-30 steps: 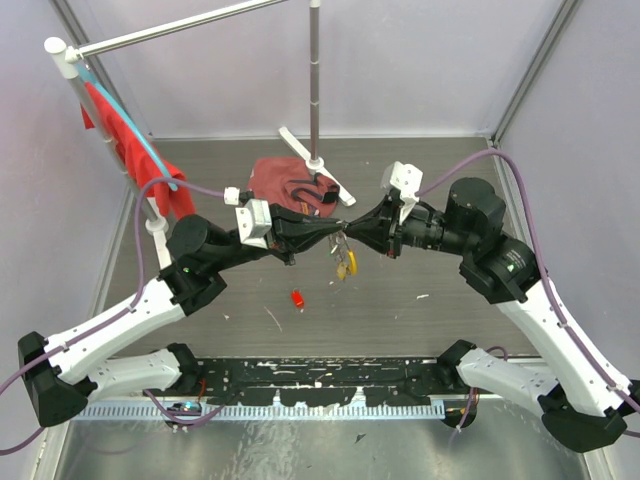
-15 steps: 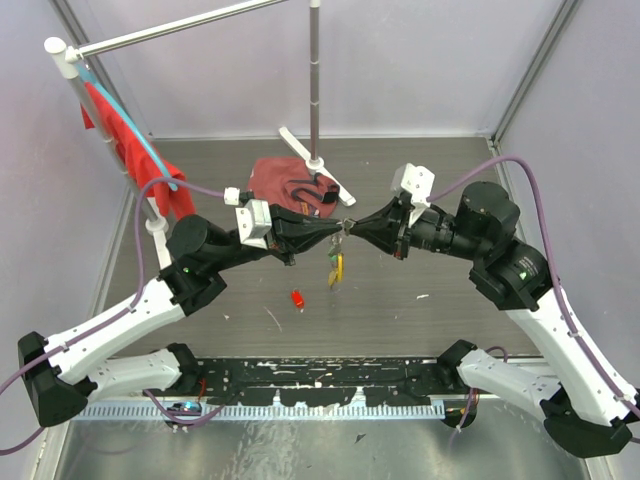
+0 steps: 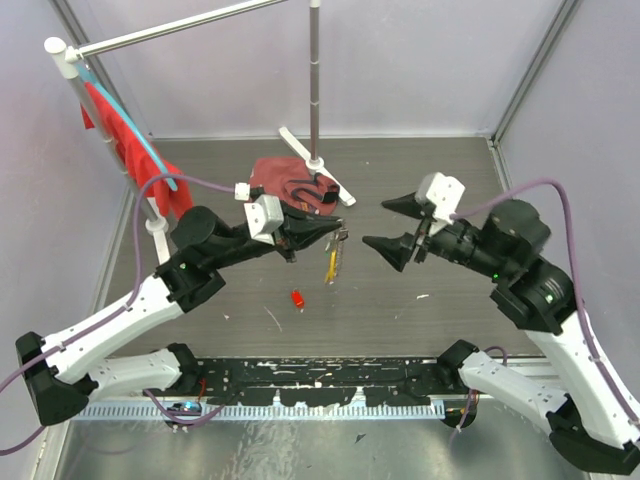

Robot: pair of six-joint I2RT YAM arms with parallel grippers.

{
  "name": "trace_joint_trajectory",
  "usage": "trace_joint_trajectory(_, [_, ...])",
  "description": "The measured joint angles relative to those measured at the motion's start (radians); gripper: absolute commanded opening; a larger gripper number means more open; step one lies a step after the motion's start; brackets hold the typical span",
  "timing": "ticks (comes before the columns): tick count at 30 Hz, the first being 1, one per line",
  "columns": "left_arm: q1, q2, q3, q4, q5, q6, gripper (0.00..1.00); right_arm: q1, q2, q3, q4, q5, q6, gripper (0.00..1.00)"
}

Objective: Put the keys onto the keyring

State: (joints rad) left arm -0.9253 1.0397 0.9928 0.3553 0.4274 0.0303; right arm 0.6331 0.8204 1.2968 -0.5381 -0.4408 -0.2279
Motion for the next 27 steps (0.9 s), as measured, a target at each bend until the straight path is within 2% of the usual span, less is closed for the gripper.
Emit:
trace_joint_trajectory(1, [0.000, 0.004, 0.008, -0.019, -0.008, 0.008, 0.00, 0.000, -0.022, -0.003, 0.007, 0.029, 0.000, 0.98])
trace_joint_trajectory(2, [0.000, 0.011, 0.016, -0.039, -0.018, 0.015, 0.00, 0.000, -0.038, -0.008, 0.014, 0.051, 0.001, 1.00])
trace_joint_trajectory(7, [0.000, 0.082, 0.056, -0.139, -0.070, 0.041, 0.00, 0.000, -0.137, -0.058, 0.080, 0.185, 0.031, 1.00])
trace_joint_trajectory(13, [0.000, 0.213, 0.056, -0.208, -0.144, 0.046, 0.00, 0.000, -0.151, -0.082, 0.130, 0.291, 0.093, 1.00])
trace_joint_trajectory(20, [0.011, 0.420, 0.068, -0.229, -0.193, 0.058, 0.00, 0.000, -0.161, -0.090, 0.140, 0.373, 0.111, 1.00])
trace_joint_trajectory(27, [0.014, 0.646, 0.200, -0.306, -0.204, 0.108, 0.00, 0.000, -0.163, -0.090, 0.139, 0.403, 0.121, 1.00])
